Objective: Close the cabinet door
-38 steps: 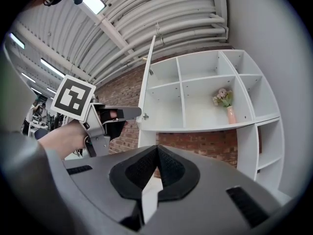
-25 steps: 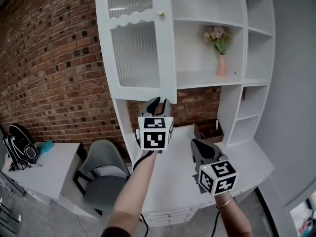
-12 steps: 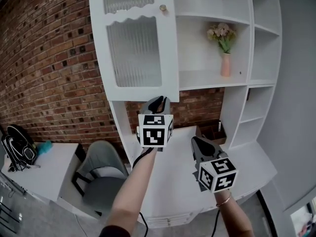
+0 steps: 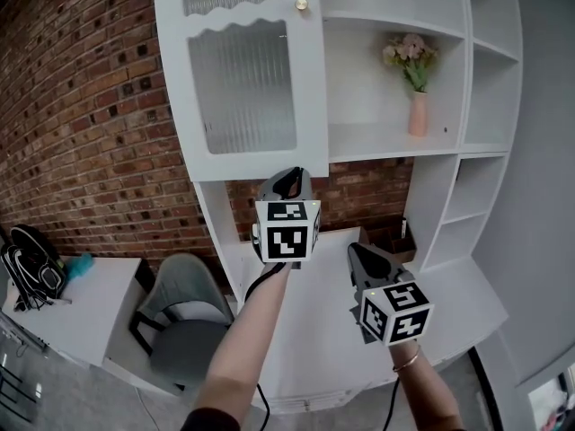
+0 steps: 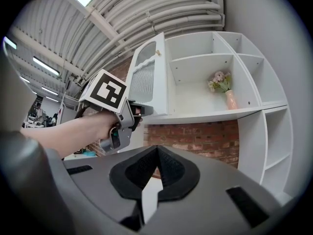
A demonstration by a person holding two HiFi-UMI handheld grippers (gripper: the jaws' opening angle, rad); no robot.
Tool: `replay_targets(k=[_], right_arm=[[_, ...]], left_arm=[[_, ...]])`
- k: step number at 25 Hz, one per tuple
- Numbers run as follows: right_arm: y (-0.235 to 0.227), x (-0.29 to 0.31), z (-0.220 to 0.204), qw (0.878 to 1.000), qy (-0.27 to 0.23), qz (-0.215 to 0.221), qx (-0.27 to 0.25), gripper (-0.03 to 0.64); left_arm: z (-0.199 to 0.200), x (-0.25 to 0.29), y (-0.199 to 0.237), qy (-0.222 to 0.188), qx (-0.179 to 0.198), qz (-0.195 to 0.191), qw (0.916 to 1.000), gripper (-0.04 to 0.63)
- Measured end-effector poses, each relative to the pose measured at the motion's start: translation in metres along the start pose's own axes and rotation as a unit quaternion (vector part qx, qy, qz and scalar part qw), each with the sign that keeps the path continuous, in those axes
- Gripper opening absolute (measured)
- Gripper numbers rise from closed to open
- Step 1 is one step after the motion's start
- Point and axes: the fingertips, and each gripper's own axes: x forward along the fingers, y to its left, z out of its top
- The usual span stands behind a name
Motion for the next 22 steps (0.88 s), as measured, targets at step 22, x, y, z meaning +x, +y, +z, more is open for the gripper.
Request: replay_targets(k=[22], right_arm=[[-0.027,0.022,-0.004,1.0,0.011,-0.015,-0.003,0.0]], left_arm=[[-0.008,0.044,0.017,-0.004,-0.001,0.035,0.9994,0.008]])
